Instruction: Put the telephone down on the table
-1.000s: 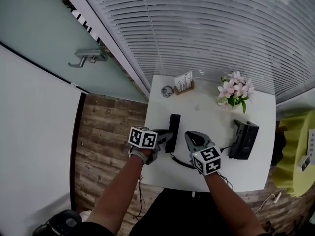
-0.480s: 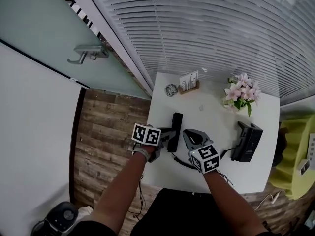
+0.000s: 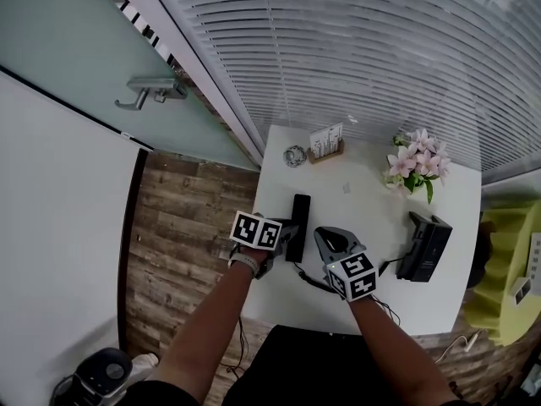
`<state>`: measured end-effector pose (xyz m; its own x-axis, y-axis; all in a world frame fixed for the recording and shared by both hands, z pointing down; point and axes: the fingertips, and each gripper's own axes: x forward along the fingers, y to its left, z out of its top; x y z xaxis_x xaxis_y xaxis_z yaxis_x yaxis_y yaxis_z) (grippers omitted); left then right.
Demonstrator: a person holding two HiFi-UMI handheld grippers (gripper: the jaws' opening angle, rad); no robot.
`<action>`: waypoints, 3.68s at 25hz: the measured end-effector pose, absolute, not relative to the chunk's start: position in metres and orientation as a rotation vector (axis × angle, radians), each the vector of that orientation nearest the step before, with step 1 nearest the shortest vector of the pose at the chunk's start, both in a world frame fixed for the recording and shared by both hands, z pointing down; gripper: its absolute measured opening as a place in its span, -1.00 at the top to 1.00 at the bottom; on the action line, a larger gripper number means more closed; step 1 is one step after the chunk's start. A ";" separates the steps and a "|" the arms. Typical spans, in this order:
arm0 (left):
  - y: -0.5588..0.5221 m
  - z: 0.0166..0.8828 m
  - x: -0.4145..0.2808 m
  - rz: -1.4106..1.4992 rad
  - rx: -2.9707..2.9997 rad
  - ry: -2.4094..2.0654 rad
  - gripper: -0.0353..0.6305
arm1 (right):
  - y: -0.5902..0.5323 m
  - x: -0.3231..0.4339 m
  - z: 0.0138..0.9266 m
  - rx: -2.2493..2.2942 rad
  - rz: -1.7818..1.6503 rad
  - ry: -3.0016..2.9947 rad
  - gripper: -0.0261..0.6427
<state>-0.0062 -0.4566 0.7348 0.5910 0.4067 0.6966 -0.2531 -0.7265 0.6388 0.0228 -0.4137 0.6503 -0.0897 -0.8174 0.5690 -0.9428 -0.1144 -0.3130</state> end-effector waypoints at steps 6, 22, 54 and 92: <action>-0.457 0.735 -0.004 1.216 2.108 0.094 0.59 | -0.410 0.030 0.651 2.004 0.990 -1.939 0.85; -0.443 0.673 -0.008 1.031 2.326 -0.032 0.59 | -0.360 0.050 0.614 2.117 0.865 -1.919 0.85; -0.210 0.371 0.004 0.276 3.050 0.112 0.87 | -0.176 0.028 0.370 2.150 0.235 -2.219 0.85; -0.190 0.364 0.023 0.231 3.088 0.126 0.87 | -0.170 0.045 0.355 2.205 0.172 -2.200 0.85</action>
